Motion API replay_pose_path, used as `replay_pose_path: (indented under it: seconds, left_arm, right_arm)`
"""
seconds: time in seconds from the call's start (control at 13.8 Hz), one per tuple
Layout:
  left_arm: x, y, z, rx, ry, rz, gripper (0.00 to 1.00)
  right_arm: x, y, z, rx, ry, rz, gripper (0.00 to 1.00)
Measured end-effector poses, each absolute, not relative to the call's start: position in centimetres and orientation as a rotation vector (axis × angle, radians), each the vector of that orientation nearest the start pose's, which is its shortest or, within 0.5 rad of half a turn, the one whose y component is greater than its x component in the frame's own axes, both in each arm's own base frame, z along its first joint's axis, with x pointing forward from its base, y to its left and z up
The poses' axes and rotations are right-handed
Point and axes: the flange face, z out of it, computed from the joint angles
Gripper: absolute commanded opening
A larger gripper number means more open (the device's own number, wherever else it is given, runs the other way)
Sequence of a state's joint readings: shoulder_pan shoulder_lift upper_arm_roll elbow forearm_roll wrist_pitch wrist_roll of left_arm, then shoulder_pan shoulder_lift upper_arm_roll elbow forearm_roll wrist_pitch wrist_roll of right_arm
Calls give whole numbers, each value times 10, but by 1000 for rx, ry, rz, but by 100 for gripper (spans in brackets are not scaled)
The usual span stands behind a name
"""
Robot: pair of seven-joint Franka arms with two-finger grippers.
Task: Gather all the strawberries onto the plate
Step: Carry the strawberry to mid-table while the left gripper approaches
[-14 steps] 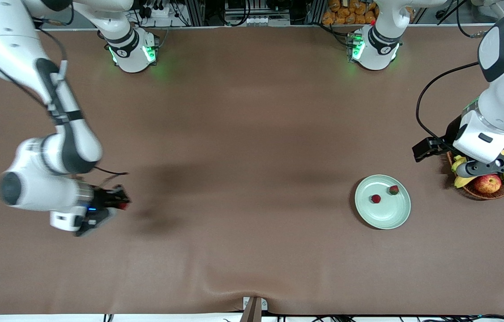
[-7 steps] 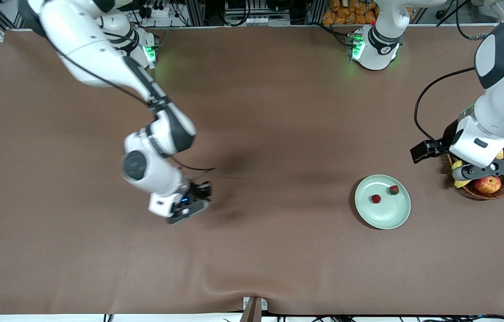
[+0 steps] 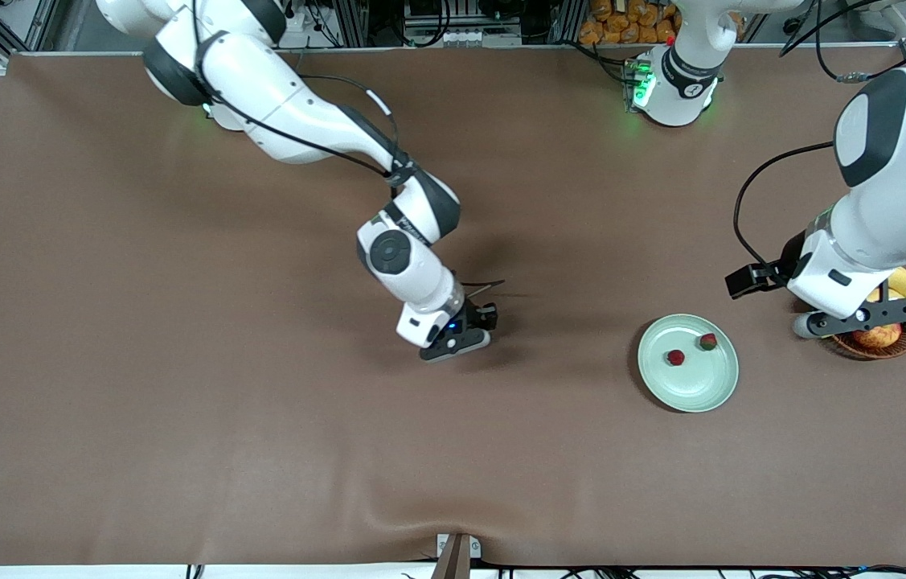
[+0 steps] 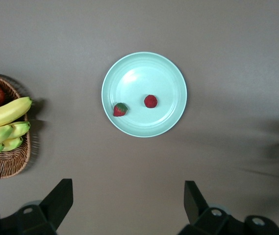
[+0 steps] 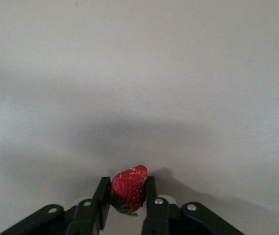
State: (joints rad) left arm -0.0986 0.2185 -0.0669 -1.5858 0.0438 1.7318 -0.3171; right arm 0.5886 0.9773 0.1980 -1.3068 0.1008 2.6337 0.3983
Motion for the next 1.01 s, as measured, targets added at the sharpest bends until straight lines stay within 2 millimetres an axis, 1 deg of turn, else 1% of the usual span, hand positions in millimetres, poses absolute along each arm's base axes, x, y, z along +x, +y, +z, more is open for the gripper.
replay_pose_path:
  seconds: [0.14, 0.29, 0.43, 0.51, 0.58, 0.65, 0.72, 0.87, 0.94, 1.01]
  left_arm:
    - [615, -96, 498, -3088, -219, 95, 100]
    - [615, -102, 494, -3091, -205, 90, 100]
    - [619, -112, 490, -3102, -182, 54, 100]
    - [622, -121, 486, -3109, -160, 30, 100]
    - [625, -136, 480, -3117, -126, 4, 100]
    - [627, -156, 469, -3124, -80, -15, 100]
    - [629, -177, 456, -3131, -52, -28, 100]
    - [634, -220, 424, -3150, -94, -73, 100]
    - [635, -245, 407, -3161, -147, -98, 100]
    - [633, -273, 389, -3171, -207, -110, 100]
  right_arm:
    - [582, 513, 192, -2746, -258, -271, 100]
    - [594, 503, 201, -2761, -246, -295, 100]
    - [616, 477, 220, -2811, -221, -322, 100]
    - [628, 460, 235, -2842, -201, -314, 100]
    - [640, 440, 252, -2872, -172, -291, 100]
    - [653, 415, 271, -2903, -138, -255, 100]
    - [666, 383, 291, -2936, -121, -209, 100]
    - [693, 302, 330, -2984, -144, -129, 100]
    - [703, 261, 349, -2995, -148, -116, 100]
    - [710, 223, 366, -3002, -140, -115, 100]
